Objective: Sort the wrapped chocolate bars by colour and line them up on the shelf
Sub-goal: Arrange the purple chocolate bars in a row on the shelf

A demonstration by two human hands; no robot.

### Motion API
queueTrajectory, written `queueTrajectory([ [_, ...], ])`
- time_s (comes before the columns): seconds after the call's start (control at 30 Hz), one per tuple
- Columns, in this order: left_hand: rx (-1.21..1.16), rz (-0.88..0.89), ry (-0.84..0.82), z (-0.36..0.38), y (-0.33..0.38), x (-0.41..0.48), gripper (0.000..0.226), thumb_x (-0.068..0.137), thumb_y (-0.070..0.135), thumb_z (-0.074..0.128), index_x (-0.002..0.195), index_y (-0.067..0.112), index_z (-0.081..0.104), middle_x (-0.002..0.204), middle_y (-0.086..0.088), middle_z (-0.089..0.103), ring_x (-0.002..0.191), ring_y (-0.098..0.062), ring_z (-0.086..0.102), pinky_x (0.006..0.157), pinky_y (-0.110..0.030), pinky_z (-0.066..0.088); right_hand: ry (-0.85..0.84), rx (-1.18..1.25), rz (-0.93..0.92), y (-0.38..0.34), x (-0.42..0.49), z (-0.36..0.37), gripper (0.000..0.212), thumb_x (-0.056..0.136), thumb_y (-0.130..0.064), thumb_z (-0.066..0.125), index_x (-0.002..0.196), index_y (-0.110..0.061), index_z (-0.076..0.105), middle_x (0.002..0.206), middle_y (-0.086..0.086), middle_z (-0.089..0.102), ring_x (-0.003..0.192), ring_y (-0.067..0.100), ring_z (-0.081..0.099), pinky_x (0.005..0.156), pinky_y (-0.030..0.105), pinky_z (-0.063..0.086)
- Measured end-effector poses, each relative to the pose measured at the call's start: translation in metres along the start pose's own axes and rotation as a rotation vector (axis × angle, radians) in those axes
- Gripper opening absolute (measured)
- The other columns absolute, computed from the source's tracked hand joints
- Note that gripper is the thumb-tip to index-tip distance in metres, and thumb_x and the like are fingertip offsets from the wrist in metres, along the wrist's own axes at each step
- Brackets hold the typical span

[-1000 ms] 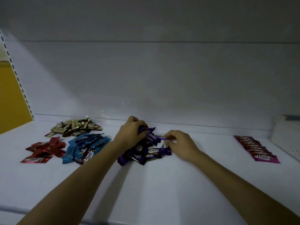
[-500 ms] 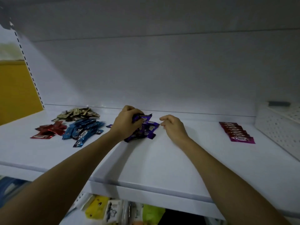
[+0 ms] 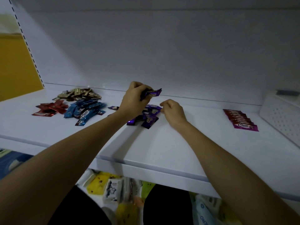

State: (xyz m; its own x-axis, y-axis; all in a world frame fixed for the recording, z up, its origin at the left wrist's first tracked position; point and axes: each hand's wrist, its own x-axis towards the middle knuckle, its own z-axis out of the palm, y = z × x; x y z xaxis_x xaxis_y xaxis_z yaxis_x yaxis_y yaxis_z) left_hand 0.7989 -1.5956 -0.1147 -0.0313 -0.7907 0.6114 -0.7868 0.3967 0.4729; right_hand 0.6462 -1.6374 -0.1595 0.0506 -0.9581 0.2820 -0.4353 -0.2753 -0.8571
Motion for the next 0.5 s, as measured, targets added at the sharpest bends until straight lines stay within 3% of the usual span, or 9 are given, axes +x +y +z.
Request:
queueTrajectory([
  [0.2, -0.034, 0.006, -0.02, 0.01, 0.004, 0.001, 0.029, 0.094, 0.018, 0.059, 0.122, 0.011, 0.062, 0.126, -0.011, 0.048, 0.108, -0.018, 0.051, 0.087, -0.011, 0.032, 0.028, 0.032, 0.025, 0.004, 0.001, -0.003, 0.024, 0.094, -0.016, 0.038, 0.095, -0.018, 0.063, 0.102, 0.009, 0.068, 0.097, 0.024, 0.063, 0.088, 0.037, 0.05],
  [0.5, -0.05, -0.011, -0.049, 0.025, -0.006, -0.006, 0.03, 0.094, 0.018, 0.058, 0.124, 0.011, 0.06, 0.125, -0.011, 0.047, 0.109, -0.017, 0.049, 0.086, -0.006, 0.027, 0.034, 0.017, 0.02, 0.005, 0.007, 0.003, 0.024, 0.094, -0.016, 0.039, 0.093, -0.02, 0.062, 0.099, 0.008, 0.067, 0.092, 0.025, 0.063, 0.089, 0.046, 0.051],
])
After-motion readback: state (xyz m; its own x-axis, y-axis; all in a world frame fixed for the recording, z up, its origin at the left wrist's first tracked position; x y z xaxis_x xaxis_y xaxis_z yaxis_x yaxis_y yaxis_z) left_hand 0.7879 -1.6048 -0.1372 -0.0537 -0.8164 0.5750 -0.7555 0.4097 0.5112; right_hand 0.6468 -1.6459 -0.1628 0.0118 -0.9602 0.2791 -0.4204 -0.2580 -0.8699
